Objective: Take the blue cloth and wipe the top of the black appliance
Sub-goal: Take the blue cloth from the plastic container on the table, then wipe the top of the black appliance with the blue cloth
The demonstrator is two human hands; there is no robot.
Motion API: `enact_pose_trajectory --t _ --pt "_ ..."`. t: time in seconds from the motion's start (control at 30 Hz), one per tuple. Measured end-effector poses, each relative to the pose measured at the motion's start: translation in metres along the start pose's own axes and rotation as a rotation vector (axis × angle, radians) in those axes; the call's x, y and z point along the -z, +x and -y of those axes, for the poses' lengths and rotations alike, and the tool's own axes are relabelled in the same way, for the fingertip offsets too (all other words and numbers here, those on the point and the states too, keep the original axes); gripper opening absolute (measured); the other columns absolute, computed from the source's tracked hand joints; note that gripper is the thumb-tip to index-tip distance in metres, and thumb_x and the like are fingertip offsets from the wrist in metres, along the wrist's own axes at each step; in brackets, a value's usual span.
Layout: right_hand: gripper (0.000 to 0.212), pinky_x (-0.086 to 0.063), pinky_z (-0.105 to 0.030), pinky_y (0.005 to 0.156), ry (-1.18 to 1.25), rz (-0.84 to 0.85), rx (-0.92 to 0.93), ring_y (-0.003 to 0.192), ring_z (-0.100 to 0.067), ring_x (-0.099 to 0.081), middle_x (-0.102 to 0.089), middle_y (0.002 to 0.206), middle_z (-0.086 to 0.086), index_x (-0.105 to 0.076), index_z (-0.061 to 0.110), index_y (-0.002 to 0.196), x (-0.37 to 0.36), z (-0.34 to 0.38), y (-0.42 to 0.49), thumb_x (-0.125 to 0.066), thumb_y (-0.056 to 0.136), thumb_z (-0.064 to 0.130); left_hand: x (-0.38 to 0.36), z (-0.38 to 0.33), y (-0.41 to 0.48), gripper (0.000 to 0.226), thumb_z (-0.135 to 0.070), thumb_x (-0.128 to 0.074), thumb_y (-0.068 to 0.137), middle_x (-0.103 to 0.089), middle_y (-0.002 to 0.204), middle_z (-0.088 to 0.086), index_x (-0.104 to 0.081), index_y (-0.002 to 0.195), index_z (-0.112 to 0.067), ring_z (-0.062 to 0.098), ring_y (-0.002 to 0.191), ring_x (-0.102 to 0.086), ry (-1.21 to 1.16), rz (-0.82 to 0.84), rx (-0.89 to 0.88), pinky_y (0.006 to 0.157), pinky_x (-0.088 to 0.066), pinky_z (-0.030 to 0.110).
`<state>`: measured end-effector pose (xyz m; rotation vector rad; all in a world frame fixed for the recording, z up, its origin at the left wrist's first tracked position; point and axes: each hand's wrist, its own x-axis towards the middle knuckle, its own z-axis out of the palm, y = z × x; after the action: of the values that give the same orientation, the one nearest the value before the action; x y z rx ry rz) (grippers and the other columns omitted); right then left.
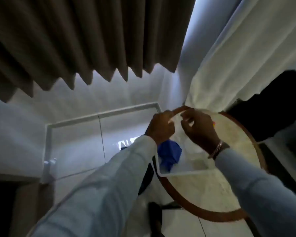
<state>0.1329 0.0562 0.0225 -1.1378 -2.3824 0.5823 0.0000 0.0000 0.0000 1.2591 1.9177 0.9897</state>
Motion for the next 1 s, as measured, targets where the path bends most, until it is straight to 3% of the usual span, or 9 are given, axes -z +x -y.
enact_pose_trajectory --t 0.07,0.2,0.43,0.57,0.63,0.73,0.83,0.93,1.0 --pt "0.012 -0.051 -0.029 0.07 -0.032 0.078 -0.121 0.076 -0.022 -0.065 -0.072 0.092 -0.011 -0.067 0.009 0.092 -0.036 -0.045 -0.017 -0.065 0.081 0.008 -0.044 0.034 0.009 0.028 -0.005 -0.053 0.083 -0.067 0.106 0.022 -0.059 0.11 -0.002 0.036 0.099 -0.063 0.038 0.101 0.085 0.08 -0.046 0.025" --pt "0.009 -0.041 -0.021 0.061 -0.001 0.236 -0.471 0.073 -0.016 -0.057 -0.071 0.093 -0.01 -0.064 0.012 0.092 -0.11 -0.113 -0.055 -0.061 0.086 0.016 -0.108 0.09 0.027 0.034 -0.006 -0.052 0.081 -0.058 0.111 0.025 -0.048 0.114 0.002 0.039 0.104 -0.056 0.13 0.281 0.304 0.092 -0.049 0.048" --pt "0.045 -0.038 -0.02 0.054 0.189 0.197 -0.743 0.077 -0.023 -0.055 -0.064 0.105 -0.018 -0.05 0.002 0.11 -0.192 -0.157 -0.069 -0.073 0.079 0.026 -0.167 0.139 0.058 0.05 -0.012 -0.061 0.078 -0.049 0.123 0.025 -0.039 0.123 -0.004 0.042 0.114 -0.049 0.349 0.269 0.437 0.094 -0.047 0.048" --pt "0.074 -0.05 -0.035 0.09 0.382 0.124 -0.931 0.107 -0.032 -0.061 -0.064 0.119 -0.019 -0.042 0.003 0.131 -0.203 -0.167 -0.068 -0.08 0.071 0.021 -0.171 0.151 0.059 0.051 0.0 -0.058 0.074 -0.057 0.115 0.02 -0.043 0.123 -0.007 0.036 0.106 -0.056 0.121 0.107 0.409 0.085 -0.049 0.04" --pt "0.056 -0.054 -0.05 0.092 0.58 0.11 -1.015 0.101 -0.035 -0.064 -0.066 0.112 -0.02 -0.056 0.006 0.114 -0.2 -0.167 -0.064 -0.082 0.064 0.008 -0.164 0.152 0.057 0.049 0.004 -0.054 0.075 -0.059 0.104 0.016 -0.046 0.122 -0.008 0.03 0.099 -0.058 0.004 0.04 0.397 0.076 -0.045 0.031" --pt "0.033 -0.057 -0.056 0.084 0.769 0.116 -0.982 0.092 -0.037 -0.068 -0.07 0.103 -0.022 -0.066 0.01 0.089 -0.185 -0.161 -0.062 -0.079 0.063 -0.005 -0.152 0.151 0.048 0.046 0.004 -0.056 0.076 -0.063 0.095 0.01 -0.049 0.117 -0.014 0.021 0.088 -0.059 -0.138 -0.015 0.422 0.065 -0.046 0.023" --pt "0.034 -0.061 -0.044 0.079 0.731 0.127 -0.774 0.092 -0.033 -0.068 -0.071 0.096 -0.01 -0.065 0.015 0.091 -0.165 -0.14 -0.063 -0.08 0.065 -0.001 -0.123 0.151 0.033 0.045 0.005 -0.061 0.076 -0.068 0.099 0.013 -0.051 0.116 -0.014 0.025 0.088 -0.066 -0.408 -0.047 0.503 0.075 -0.058 0.039" --pt "0.032 -0.056 -0.043 0.076 0.814 0.127 -0.571 0.088 -0.027 -0.065 -0.065 0.091 -0.007 -0.058 0.015 0.09 -0.155 -0.101 -0.055 -0.076 0.068 -0.003 -0.083 0.157 0.011 0.048 0.006 -0.064 0.074 -0.07 0.093 0.014 -0.052 0.116 -0.013 0.029 0.074 -0.067 -0.715 -0.088 0.54 0.063 -0.057 0.037" --pt "0.037 -0.059 -0.032 0.07 0.835 0.164 -0.475 0.084 -0.016 -0.067 -0.063 0.094 -0.003 -0.054 0.013 0.097 -0.159 -0.069 -0.051 -0.074 0.069 0.0 -0.059 0.168 -0.01 0.048 0.005 -0.064 0.075 -0.071 0.096 0.014 -0.053 0.117 -0.014 0.03 0.08 -0.07 -0.815 -0.15 0.542 0.066 -0.059 0.038"
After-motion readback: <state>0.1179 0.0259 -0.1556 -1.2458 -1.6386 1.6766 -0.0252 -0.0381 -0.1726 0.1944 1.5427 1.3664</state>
